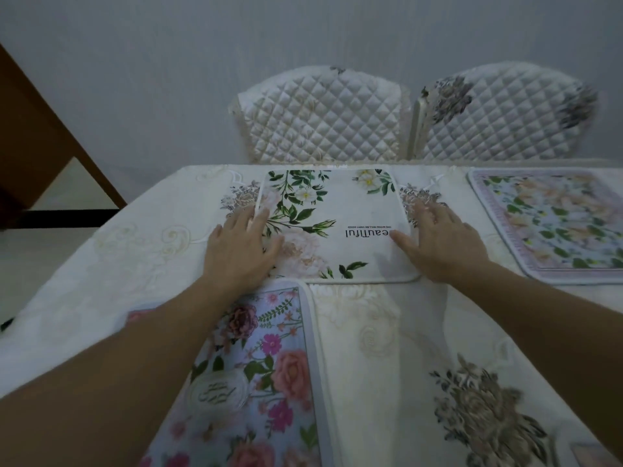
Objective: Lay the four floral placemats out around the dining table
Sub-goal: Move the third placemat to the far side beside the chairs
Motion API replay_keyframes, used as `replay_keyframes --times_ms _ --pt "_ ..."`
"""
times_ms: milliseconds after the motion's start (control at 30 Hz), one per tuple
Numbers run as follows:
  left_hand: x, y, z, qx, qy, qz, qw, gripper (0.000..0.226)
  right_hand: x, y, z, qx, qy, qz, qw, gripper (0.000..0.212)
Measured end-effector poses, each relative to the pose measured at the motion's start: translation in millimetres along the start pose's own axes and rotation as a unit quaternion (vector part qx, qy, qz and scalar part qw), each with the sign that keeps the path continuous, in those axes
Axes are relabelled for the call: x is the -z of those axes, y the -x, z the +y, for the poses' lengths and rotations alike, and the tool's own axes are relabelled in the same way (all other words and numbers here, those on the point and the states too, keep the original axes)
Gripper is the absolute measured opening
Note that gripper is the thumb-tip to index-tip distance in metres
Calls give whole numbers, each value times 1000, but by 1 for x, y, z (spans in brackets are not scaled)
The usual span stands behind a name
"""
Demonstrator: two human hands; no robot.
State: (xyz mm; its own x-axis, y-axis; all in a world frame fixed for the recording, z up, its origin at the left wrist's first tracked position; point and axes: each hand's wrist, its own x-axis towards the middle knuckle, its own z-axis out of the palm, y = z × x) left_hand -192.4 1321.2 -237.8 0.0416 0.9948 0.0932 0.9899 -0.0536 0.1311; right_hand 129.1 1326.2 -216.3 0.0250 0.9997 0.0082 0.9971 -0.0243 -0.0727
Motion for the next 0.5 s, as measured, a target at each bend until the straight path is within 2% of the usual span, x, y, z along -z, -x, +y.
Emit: replay_keyframes --times_ms 133,367,500 --pt "34 43 24 -10 63 -1 998 65 38 46 -20 34 21 36 999 72" --pt "111 142 60 -55 80 5 995 64 101 152 -59 86 -21 77 993 68" --pt "146 200 60 -41 116 15 992 61 118 217 -79 101 -49 79 991 64"
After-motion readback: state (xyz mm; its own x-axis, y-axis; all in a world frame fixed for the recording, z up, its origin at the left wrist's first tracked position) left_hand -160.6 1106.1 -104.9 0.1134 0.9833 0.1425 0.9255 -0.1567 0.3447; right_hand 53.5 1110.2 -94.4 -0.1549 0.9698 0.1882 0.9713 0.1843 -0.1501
